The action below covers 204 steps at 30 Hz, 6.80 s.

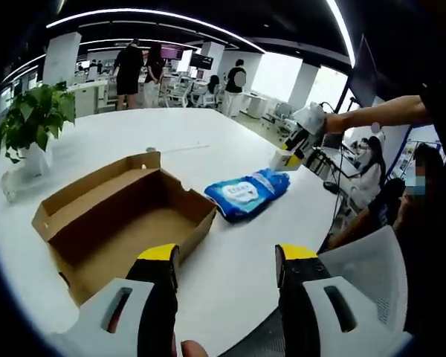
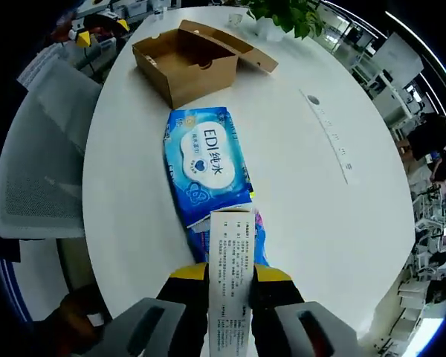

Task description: Operate the shoe box by opening the lid, removing the specified soft item, and placing it in the target area until the item is outside and the box remains undamaged.

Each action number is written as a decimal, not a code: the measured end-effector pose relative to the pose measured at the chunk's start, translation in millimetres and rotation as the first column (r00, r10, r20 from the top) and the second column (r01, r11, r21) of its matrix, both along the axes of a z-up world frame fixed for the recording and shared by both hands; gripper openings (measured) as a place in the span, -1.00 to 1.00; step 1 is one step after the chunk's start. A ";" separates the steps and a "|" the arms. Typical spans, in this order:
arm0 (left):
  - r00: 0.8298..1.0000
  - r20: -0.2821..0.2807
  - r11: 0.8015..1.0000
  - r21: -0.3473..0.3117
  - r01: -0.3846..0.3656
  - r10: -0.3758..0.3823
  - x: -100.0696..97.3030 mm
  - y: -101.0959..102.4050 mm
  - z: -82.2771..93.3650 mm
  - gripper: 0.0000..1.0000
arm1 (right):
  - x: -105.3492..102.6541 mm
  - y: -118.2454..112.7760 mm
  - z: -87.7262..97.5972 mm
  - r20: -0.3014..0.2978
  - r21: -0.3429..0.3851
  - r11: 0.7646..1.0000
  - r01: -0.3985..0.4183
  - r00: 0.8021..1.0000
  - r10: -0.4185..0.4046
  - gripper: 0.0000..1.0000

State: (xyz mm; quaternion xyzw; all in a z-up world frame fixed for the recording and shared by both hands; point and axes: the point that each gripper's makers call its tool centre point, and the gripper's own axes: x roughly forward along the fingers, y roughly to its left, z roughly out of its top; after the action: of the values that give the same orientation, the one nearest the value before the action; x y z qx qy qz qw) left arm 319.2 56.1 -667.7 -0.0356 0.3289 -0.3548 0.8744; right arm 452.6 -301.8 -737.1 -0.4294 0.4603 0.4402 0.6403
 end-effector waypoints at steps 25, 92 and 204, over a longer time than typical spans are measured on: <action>0.992 -0.046 0.993 0.036 -0.114 0.115 -3.2 21.6 -9.3 0.07 | 83.9 -1.2 -33.4 0.001 -0.047 0.992 -0.117 0.993 0.117 -0.65; 0.982 -0.077 0.984 0.065 -0.166 0.171 -3.9 39.6 -22.5 0.07 | 87.5 -6.2 -88.6 -0.051 -0.116 0.978 -0.171 0.985 0.166 -0.38; 0.999 -0.024 0.995 0.085 0.044 -0.042 35.8 112.8 -26.2 0.03 | -112.2 266.8 34.8 -0.115 0.762 0.545 0.350 0.901 -0.419 -0.14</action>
State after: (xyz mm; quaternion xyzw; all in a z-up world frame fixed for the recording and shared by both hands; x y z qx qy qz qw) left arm 355.0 168.9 -693.9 0.0049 0.3543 -0.3589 0.8635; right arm 340.4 -35.1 -702.3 -0.0224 0.2858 0.4241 0.8590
